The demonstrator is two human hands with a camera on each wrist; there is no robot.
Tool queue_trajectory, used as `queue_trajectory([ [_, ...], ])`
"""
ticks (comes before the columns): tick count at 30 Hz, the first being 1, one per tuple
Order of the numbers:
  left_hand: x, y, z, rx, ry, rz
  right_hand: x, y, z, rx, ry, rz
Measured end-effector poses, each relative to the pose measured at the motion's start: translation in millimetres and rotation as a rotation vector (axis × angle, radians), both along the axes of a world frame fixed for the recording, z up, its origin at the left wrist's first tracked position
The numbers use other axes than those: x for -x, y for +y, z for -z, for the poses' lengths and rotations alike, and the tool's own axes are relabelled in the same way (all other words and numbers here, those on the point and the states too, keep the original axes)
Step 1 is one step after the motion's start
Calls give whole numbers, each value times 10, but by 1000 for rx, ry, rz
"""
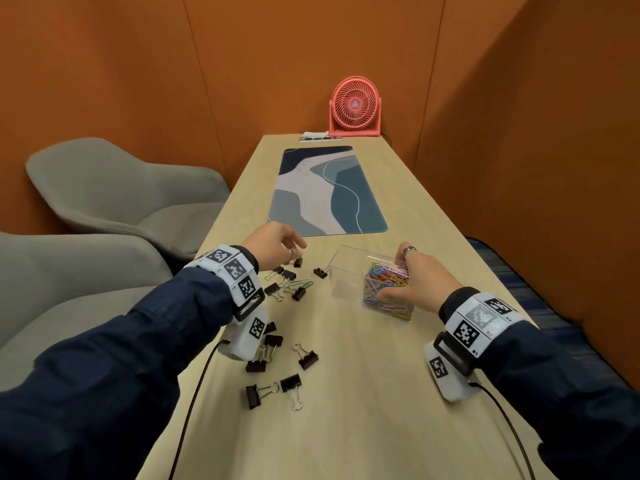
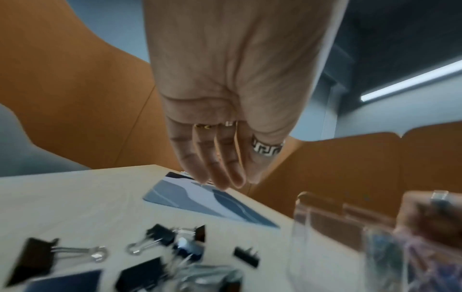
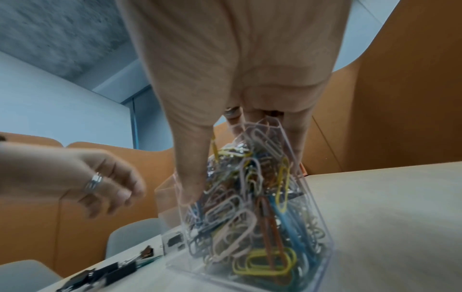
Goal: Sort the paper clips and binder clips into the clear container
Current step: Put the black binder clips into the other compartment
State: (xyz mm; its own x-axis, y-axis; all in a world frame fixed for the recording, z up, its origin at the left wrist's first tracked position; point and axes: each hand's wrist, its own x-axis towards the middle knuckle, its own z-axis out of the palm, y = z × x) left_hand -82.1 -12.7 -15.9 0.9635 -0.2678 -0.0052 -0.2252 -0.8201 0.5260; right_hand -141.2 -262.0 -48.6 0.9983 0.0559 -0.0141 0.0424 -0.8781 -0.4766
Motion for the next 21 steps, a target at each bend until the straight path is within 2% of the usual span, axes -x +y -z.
queue_trajectory([
  [4,-115,8,259,-237,39,17,-58,-68,-13,4,7,22],
  [8,-253,-4,502,-365,76,16,-74,-73,-6,-3,9,16],
  [15,-382,-52,597,-272,131,-32,-60,-74,-5,-22,4,11],
  [21,-388,-103,580,-313,164,-13,-51,-70,-5,-25,1,14],
])
